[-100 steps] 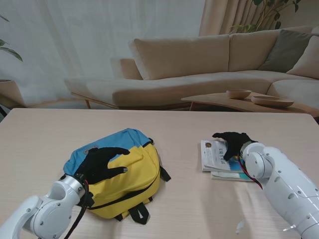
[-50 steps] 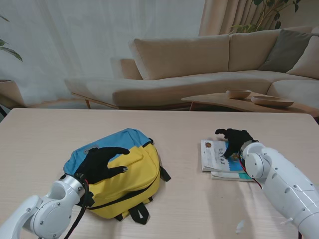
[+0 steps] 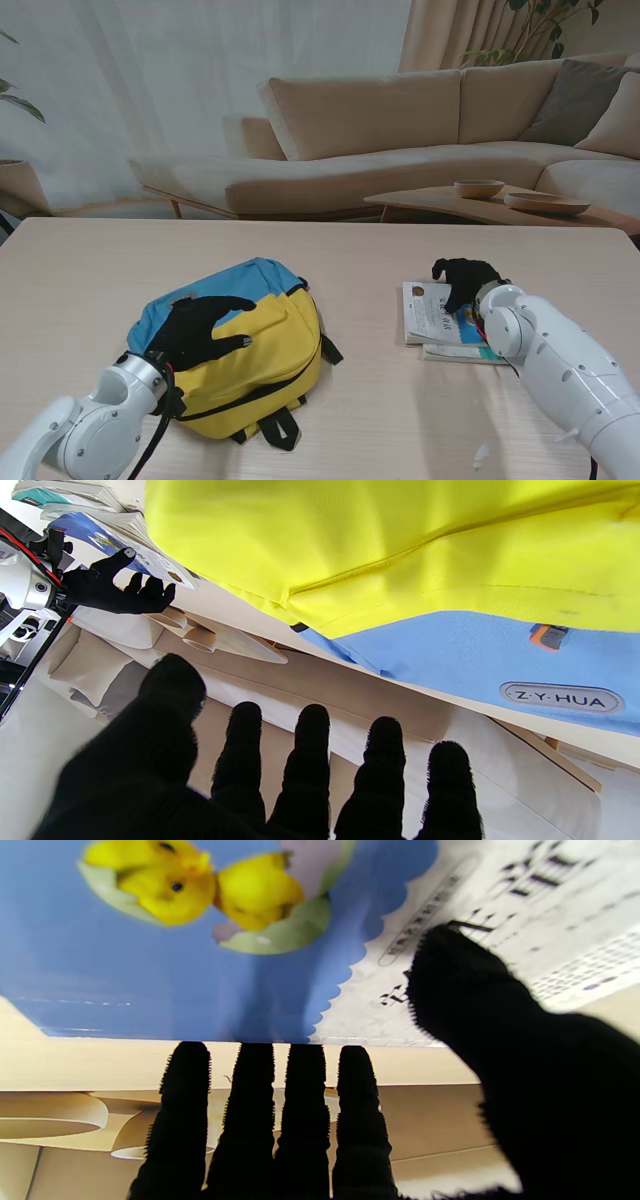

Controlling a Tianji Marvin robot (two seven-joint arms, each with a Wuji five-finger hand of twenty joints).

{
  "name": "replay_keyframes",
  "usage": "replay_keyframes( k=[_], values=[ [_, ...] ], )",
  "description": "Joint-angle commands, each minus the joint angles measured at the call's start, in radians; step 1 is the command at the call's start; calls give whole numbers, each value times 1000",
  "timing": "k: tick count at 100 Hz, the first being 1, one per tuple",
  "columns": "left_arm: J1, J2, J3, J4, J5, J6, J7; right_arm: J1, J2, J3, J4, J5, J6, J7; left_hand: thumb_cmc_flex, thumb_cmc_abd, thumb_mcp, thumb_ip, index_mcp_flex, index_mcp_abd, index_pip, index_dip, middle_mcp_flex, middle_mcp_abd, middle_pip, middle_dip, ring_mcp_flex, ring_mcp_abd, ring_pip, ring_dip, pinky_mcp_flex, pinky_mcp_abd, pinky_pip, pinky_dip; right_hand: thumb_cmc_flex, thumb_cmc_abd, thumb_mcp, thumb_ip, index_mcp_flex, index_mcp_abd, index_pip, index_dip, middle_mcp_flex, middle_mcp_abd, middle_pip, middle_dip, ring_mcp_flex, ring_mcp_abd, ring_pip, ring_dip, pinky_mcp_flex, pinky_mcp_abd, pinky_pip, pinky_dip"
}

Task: Pack books into the school bag then zip close the school bag

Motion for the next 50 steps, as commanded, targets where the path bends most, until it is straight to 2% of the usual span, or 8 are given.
replay_keyframes(
  k=[1, 11, 21, 29, 39, 45, 50],
  values=[
    [10, -7, -2, -12, 1, 1, -11, -32, -12, -5, 31, -6, -11, 23, -6, -5, 33, 35, 0, -1, 12, -7, 8, -10, 15, 13, -20, -10, -22, -14, -10, -19, -43, 23, 184, 50, -5, 60, 31, 8, -25, -26, 20, 38, -50, -27, 39, 15, -9, 1, 12, 8, 31, 22],
    [10, -7, -2, -12, 2, 2, -12, -35, -9, 5, 25, -10, -33, 27, -7, -5, 33, 35, -2, -2, 12, -7, 6, -10, 15, 14, -21, -11, -22, -14, -9, -19, -43, 24, 175, 64, -19, 61, 2, -18, -64, -75, -14, 23, -161, -69, 37, 4, -103, -44, 2, -2, 4, 12],
    [9, -7, -1, -12, 1, 3, -13, -35, -3, 10, 10, -16, -47, 64, -8, -5, 34, 34, -3, -3, 13, -6, 6, -12, 16, 15, -21, -11, -22, -14, -9, -19, -43, 24, 141, 73, -38, 56, -44, -35, -101, -102, -114, 8, -226, -92, -63, -9, -176, -75, -70, -7, -41, -5],
    [9, -7, -1, -12, 2, 3, -13, -33, 2, 4, 0, -23, -46, 93, -7, -5, 35, 35, -3, -2, 13, -6, 5, -12, 16, 15, -21, -11, -22, -14, -9, -19, -43, 24, 108, 77, -45, 56, -33, 19, -139, -134, -220, 45, -186, -81, -159, -17, -171, -73, -119, -20, -50, -10],
    [10, -7, -1, -13, 4, 3, -12, -25, 0, -14, 4, -21, -36, 93, -7, -5, 35, 34, -4, -2, 13, -6, 5, -12, 16, 16, -21, -13, -22, -14, -9, -19, -43, 25, 94, 81, -42, 57, 15, 51, -135, -137, -264, 57, -110, -61, -199, -20, -138, -61, -143, -27, -42, -7],
    [11, -7, -2, -13, 5, 4, -12, -20, -3, -24, 12, -9, -31, 86, -5, -6, 37, 35, -2, 0, 14, -6, 6, -10, 17, 16, -21, -11, -22, -15, -9, -19, -43, 25, 103, 80, -37, 58, 62, 30, -99, -114, -270, 54, -83, -56, -201, -20, -123, -55, -146, -27, -35, -4],
    [12, -7, -2, -14, 5, 4, -11, -18, -5, -30, 17, -1, -29, 82, -7, -6, 36, 34, -4, -1, 13, -6, 5, -13, 16, 16, -20, -12, -21, -15, -9, -20, -43, 25, 114, 80, -32, 60, 114, -15, -42, -67, -266, 52, -62, -53, -197, -20, -113, -51, -146, -26, -33, -3]
  ],
)
